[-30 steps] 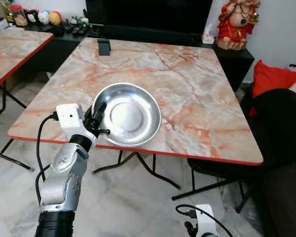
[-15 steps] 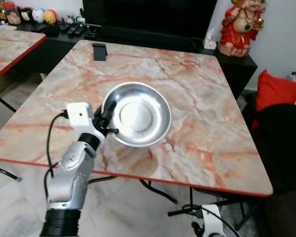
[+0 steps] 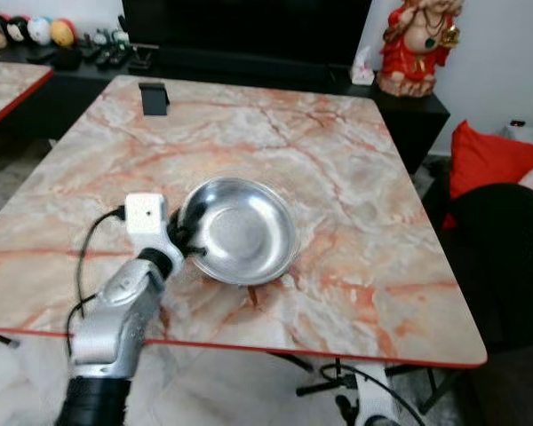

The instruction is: Setting the table

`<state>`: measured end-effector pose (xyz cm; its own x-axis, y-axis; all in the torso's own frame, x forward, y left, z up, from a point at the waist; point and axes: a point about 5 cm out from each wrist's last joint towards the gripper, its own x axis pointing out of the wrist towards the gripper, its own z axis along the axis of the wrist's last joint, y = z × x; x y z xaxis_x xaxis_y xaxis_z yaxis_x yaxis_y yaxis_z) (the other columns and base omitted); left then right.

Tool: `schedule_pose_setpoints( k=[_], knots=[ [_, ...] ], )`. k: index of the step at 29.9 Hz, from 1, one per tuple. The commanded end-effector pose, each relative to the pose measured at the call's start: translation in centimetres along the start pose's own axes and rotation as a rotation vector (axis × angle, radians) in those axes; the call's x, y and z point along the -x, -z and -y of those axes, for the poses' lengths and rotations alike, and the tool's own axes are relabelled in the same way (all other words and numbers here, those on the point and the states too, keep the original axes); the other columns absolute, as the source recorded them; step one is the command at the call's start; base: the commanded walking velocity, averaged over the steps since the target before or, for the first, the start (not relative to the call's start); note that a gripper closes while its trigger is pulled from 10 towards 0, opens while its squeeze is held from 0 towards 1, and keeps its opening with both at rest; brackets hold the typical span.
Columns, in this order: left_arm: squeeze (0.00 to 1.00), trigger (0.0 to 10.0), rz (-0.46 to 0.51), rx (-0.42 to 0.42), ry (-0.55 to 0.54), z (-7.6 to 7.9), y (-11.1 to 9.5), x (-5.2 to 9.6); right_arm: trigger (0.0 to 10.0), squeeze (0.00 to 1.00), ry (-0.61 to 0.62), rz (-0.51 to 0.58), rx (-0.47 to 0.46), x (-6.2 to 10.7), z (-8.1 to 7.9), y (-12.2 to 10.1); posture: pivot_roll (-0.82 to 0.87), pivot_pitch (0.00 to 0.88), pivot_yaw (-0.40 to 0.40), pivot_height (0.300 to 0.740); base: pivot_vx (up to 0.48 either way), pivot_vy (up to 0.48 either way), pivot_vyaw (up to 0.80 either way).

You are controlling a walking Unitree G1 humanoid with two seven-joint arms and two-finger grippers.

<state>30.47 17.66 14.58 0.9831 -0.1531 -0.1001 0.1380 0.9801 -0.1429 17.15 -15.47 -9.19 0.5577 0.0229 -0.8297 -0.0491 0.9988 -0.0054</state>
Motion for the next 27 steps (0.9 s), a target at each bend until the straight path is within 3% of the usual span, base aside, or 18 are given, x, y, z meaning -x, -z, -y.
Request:
schedule_pose_setpoints(
  k=[1, 6, 19, 27],
  knots=[
    [0.00, 10.0, -0.019, 0.010, -0.022, -0.1, 0.0, -0.1, 10.0, 0.00, 0.009, -0.001, 0.003, 0.0, 0.4, 0.0, 0.06, 0.000, -0.089, 0.740, 0.000, 0.000, 0.00],
    [0.00, 10.0, -0.050, 0.074, 0.006, 0.2, 0.2, 0.0, 10.0, 0.00, 0.008, -0.002, 0.005, 0.0, 0.5, 0.0, 0.07, 0.000, -0.093, 0.740, 0.000, 0.000, 0.00],
    [0.00, 10.0, -0.176, 0.069, 0.060, 0.9, 2.0, 0.2, 10.0, 0.00, 0.003, -0.007, 0.009, 0.0, 0.6, 0.0, 0.06, 0.000, -0.097, 0.740, 0.000, 0.000, 0.00],
    [0.00, 10.0, -0.223, -0.031, 0.091, 1.7, 2.4, 0.0, 10.0, 0.00, -0.002, -0.009, 0.012, 0.0, 0.5, 0.0, 0.06, 0.000, -0.096, 0.740, 0.000, 0.000, 0.00]
  ],
)
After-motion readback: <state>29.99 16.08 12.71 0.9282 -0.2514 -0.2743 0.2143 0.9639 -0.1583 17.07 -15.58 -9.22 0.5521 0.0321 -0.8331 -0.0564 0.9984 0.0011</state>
